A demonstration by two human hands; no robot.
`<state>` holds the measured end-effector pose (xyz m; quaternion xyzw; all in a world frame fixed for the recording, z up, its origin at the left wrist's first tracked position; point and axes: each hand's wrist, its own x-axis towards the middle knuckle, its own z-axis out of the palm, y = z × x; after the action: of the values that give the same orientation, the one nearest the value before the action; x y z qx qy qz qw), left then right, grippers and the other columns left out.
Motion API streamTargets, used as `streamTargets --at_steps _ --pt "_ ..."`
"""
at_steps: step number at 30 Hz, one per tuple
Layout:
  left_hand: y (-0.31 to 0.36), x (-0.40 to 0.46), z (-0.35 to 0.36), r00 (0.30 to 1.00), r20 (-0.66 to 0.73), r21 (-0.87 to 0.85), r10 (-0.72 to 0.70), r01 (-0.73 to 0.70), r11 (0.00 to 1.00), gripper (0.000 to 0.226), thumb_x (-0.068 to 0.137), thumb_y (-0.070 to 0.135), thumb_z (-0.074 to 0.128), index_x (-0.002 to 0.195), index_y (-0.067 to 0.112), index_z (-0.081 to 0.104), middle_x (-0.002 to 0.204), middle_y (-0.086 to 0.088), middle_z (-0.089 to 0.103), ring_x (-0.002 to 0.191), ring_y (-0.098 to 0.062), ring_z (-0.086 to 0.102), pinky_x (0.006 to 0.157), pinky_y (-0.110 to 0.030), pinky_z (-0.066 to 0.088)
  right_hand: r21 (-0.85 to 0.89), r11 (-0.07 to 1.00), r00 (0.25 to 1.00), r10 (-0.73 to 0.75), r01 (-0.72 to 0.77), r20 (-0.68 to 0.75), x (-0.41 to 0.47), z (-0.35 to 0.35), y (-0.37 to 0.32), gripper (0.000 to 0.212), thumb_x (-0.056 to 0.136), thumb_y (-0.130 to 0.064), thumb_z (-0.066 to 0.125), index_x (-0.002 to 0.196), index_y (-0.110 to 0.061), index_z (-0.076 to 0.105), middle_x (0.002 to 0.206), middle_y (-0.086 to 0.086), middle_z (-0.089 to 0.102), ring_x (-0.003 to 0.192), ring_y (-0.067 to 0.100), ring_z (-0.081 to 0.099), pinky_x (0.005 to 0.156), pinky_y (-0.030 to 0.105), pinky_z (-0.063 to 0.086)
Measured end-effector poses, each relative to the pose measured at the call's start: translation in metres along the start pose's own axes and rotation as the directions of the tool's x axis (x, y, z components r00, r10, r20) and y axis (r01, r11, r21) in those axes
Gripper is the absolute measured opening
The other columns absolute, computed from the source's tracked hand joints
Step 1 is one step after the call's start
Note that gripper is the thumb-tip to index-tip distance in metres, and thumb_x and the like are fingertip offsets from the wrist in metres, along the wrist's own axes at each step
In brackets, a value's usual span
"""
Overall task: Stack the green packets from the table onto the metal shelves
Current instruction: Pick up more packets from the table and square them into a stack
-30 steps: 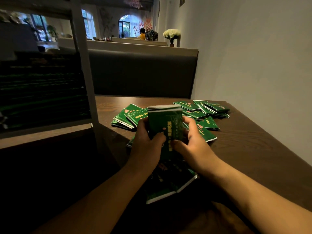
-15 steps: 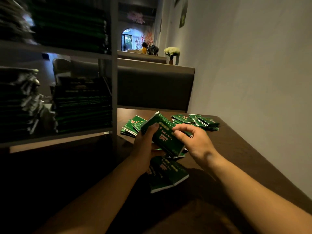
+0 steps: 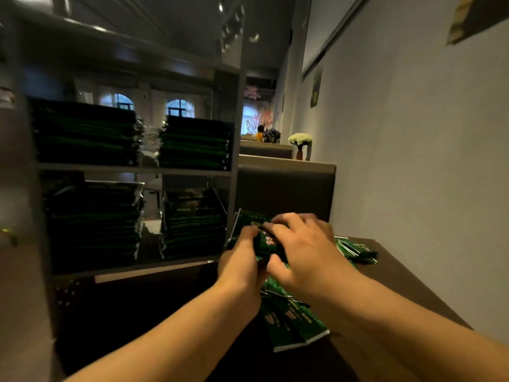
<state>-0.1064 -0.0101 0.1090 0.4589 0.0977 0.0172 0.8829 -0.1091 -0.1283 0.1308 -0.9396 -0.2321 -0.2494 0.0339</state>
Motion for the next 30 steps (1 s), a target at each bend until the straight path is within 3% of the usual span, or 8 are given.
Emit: streamTargets --at_steps 5,9,11,14,17,24,27,30 --pt "0.048 -0.02 -0.01 0.996 0.024 0.058 0.082 -0.084 0.995 0.026 0.085 0.037 0.062 0.1 0.017 0.069 0.082 -0.008 0.072 0.067 -0.017 0.065 0.059 -0.027 0.046 -0.227 0.97 0.966 -0.138 0.088 -0.217 0.019 -0.007 -0.034 0.071 0.067 -0.034 0.079 0.131 -0.015 0.054 0.125 0.007 0.059 0.11 0.03 0.058 0.085 0.043 0.048" --pt "0.089 -0.032 -0.015 0.977 0.051 0.108 0.205 -0.21 0.972 0.023 0.083 0.039 0.063 0.092 0.019 0.068 0.066 0.003 0.068 0.052 -0.006 0.061 0.055 -0.024 0.04 -0.271 0.947 0.855 -0.28 0.171 -0.437 0.05 -0.025 -0.052 0.045 0.086 -0.023 0.044 0.128 -0.013 0.058 0.119 0.008 0.063 0.105 0.03 0.061 0.081 0.042 0.049" --pt "0.111 -0.036 -0.017 0.954 0.079 0.119 0.288 -0.296 0.948 0.026 0.085 0.043 0.061 0.095 0.019 0.066 0.06 0.004 0.065 0.05 -0.006 0.06 0.051 -0.023 0.039 -0.28 0.941 0.807 -0.313 0.192 -0.501 0.068 -0.037 -0.06 0.044 0.086 -0.022 0.043 0.126 -0.012 0.06 0.118 0.009 0.064 0.105 0.03 0.062 0.082 0.042 0.05" --pt "0.133 -0.034 -0.02 0.882 0.066 0.133 0.466 -0.471 0.872 0.035 0.089 0.044 0.055 0.111 0.017 0.062 0.085 0.0 0.069 0.069 -0.01 0.062 0.059 -0.026 0.042 -0.257 0.944 0.744 -0.321 0.205 -0.586 0.096 -0.05 -0.069 0.039 0.087 -0.025 0.052 0.124 -0.012 0.06 0.116 0.009 0.065 0.102 0.031 0.063 0.083 0.044 0.049" --pt "0.139 -0.028 -0.034 0.79 0.052 0.203 0.611 -0.607 0.768 0.027 0.096 0.037 0.047 0.118 0.023 0.055 0.101 0.002 0.067 0.083 -0.015 0.062 0.069 -0.03 0.045 -0.196 0.961 0.717 -0.278 0.197 -0.639 0.131 -0.061 -0.081 0.04 0.091 -0.031 0.042 0.121 -0.013 0.061 0.111 0.007 0.066 0.097 0.029 0.065 0.081 0.042 0.049" --pt "0.138 -0.006 -0.063 0.771 0.038 0.246 0.636 -0.624 0.742 0.017 0.087 0.026 0.059 0.105 0.025 0.059 0.098 -0.003 0.064 0.091 -0.019 0.059 0.08 -0.033 0.046 -0.171 0.978 0.831 -0.196 0.123 -0.521 0.206 -0.052 -0.09 0.049 0.08 -0.025 0.068 0.125 -0.015 0.054 0.111 0.013 0.064 0.097 0.036 0.062 0.084 0.048 0.048" --pt "0.144 -0.003 -0.066 0.758 0.07 0.197 0.648 -0.648 0.736 0.018 0.087 0.009 0.06 0.104 0.016 0.061 0.085 -0.001 0.062 0.077 -0.012 0.056 0.072 -0.026 0.043 -0.171 0.981 0.88 -0.16 0.092 -0.447 0.218 -0.05 -0.086 0.054 0.084 -0.025 0.064 0.135 -0.021 0.047 0.128 0.012 0.056 0.116 0.037 0.054 0.095 0.049 0.042" --pt "0.152 0.001 -0.066 0.739 0.088 0.184 0.668 -0.671 0.718 0.027 0.074 0.016 0.062 0.101 0.015 0.061 0.078 0.002 0.061 0.07 -0.01 0.053 0.067 -0.024 0.041 -0.093 0.991 0.922 -0.121 0.093 -0.369 0.224 -0.046 -0.078 0.051 0.09 -0.03 0.055 0.138 -0.024 0.041 0.139 0.006 0.045 0.129 0.031 0.041 0.106 0.044 0.032"
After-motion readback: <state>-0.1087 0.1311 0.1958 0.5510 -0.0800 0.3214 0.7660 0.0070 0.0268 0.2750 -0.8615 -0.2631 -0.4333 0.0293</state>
